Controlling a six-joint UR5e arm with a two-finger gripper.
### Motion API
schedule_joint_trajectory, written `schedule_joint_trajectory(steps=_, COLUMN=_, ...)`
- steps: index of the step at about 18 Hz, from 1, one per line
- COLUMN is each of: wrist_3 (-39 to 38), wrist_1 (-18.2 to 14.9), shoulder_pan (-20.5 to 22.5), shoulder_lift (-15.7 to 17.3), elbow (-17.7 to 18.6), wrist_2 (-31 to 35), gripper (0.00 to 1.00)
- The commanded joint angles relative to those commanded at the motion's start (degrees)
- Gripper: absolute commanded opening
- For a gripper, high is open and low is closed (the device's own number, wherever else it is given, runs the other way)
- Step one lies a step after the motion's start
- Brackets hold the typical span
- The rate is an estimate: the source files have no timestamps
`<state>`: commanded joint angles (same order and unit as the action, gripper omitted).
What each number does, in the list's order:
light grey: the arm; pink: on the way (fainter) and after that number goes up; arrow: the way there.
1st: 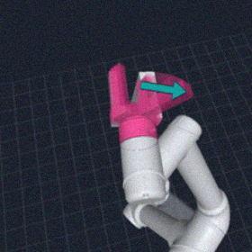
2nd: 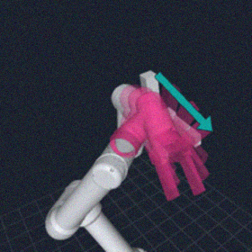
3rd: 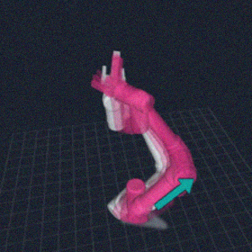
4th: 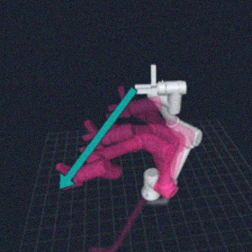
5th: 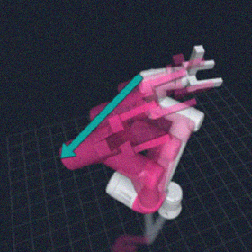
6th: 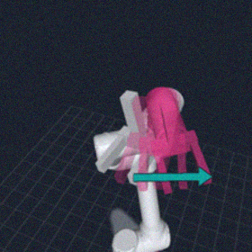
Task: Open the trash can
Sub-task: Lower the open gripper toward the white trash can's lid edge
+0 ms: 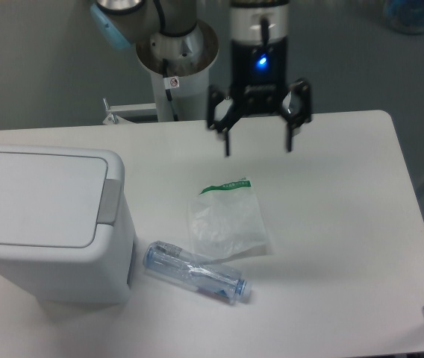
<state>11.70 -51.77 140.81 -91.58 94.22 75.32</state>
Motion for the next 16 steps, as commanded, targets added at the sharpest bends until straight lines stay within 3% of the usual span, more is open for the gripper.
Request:
schedule_joint_trajectory(steps=3, wrist_3=-3.2, wrist_1=0.4, shoulder_pan=-3.2, shoulder_lift=-0.8, elbow=-0.1, wrist_2=0.0, gripper=1.00)
schedule_joint_trajectory(steps=6, wrist_3=-7.1, wrist_1=3.2, shoulder_pan=-6.0, shoulder_lift=-2.5, elbow=-0.2, wrist_2=-0.8, gripper=1.00)
schedule_joint_trajectory(steps=16, wrist_3=-8.5, wrist_1=3.7, shoulder_pan=-9.0, shoulder_lift=-4.4, elbow=-0.4, wrist_2=-1.1, gripper=1.00)
